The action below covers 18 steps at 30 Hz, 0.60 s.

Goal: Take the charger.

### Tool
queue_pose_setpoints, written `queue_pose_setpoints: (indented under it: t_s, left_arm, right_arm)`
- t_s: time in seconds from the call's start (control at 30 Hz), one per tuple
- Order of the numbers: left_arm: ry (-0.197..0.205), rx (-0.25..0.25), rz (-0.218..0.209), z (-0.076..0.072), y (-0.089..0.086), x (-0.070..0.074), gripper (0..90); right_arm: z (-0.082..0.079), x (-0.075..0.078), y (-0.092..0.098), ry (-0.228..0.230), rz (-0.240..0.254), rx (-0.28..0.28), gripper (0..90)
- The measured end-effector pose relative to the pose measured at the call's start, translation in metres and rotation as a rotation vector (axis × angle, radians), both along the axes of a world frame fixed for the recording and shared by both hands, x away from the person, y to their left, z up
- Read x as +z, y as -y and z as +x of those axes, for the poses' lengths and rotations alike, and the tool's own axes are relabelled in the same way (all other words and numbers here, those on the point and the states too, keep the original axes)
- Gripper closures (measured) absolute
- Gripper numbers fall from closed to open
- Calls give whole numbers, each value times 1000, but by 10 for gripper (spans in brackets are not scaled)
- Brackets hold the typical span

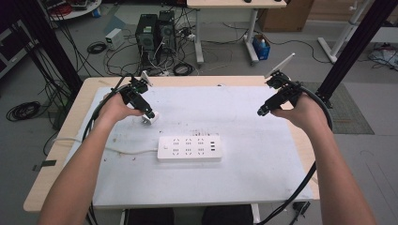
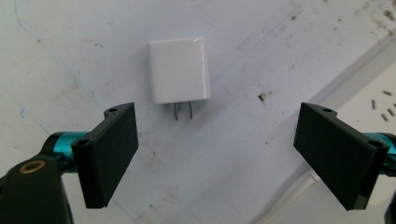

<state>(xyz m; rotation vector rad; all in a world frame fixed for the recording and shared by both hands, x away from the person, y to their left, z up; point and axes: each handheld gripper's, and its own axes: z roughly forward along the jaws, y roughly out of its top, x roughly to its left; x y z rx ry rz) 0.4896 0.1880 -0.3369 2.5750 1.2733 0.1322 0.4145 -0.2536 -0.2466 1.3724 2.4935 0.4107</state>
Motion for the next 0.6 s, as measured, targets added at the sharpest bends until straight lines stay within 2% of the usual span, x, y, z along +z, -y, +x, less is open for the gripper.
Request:
queue_pose_setpoints:
  t_s: [0.13, 0.17, 0.4, 0.5, 0.6]
  left_arm:
    - [-33, 5, 29, 13, 5, -17, 138]
    - [-33, 5, 29, 13, 5, -17, 139]
    - [-68, 45, 92, 29, 14, -47, 139]
    - [-65, 55, 114, 32, 15, -55, 148]
    - [-66, 62, 115, 34, 15, -57, 165]
  right_arm:
    - [0, 0, 0, 5, 5, 0, 122]
    - [0, 0, 1, 7, 6, 3, 122]
    - [-1, -2, 5, 10, 13, 4, 122]
    - [-2, -4, 7, 9, 15, 0, 122]
    - [-3, -6, 10, 9, 15, -1, 122]
